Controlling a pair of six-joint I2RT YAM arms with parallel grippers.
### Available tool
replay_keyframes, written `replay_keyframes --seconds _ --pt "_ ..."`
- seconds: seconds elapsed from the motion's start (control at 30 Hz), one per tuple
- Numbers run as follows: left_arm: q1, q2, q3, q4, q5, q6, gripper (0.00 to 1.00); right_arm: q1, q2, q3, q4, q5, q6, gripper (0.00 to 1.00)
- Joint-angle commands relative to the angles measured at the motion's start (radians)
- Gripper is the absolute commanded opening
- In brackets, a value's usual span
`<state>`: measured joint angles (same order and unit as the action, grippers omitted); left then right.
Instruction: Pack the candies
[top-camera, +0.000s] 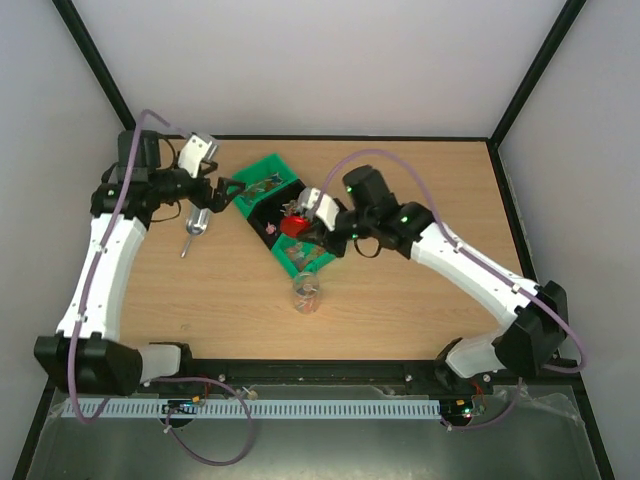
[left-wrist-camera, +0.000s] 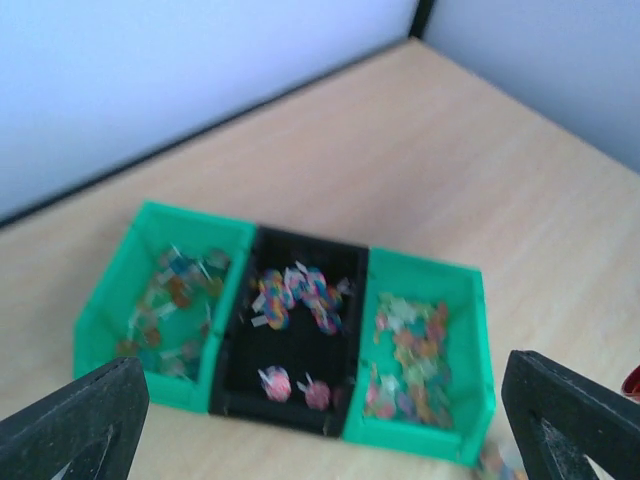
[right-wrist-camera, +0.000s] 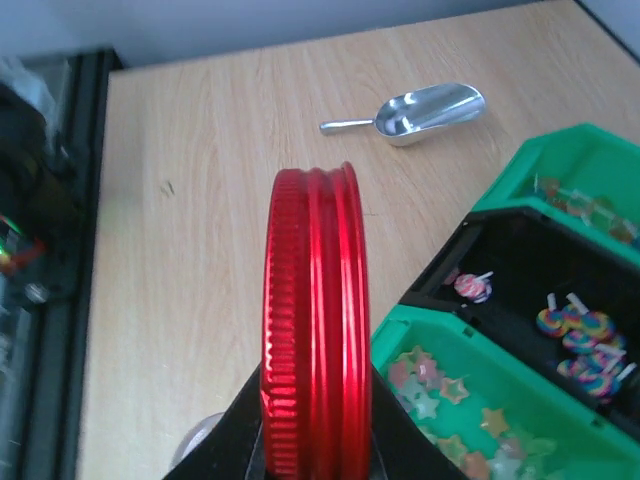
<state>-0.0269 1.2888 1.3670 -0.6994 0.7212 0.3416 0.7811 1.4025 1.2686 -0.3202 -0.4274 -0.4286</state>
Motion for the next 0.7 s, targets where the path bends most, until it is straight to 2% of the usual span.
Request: replay_keyframes --seconds 0.0,0.13,0.27,0.33,0.5,0.67 --pt "-0.012 -0.044 -0.009 0.194 -0.09 -0.162 1.0 -0.108 0.0 0.021 0.008 -0.335 0.297 0.06" --pt "-0.101 -0.058 0.006 0.154 -0.206 -0.067 1.0 -0.231 0.027 -0.019 0.063 -0.585 0.457 0.07" --pt "-0.344 -0.143 -0.101 0.172 -0.412 0.11 1.0 -0.295 0.08 -0.025 0.014 -0.727 0.46 0.07" --pt "-0.431 -0.173 -0.13 0.154 -0.471 0.196 1.0 -0.301 0.099 -0.035 -0.026 -0.773 0.441 0.07" --pt "-0.49 -0.154 -0.083 0.017 -0.375 0.385 0.99 -0.301 0.125 -0.094 0.024 -0.888 0.507 0.07" --pt "-0.614 -0.22 -0.158 -0.035 -0.355 0.604 0.99 -0.299 0.15 -0.11 0.027 -0.934 0.527 0.07"
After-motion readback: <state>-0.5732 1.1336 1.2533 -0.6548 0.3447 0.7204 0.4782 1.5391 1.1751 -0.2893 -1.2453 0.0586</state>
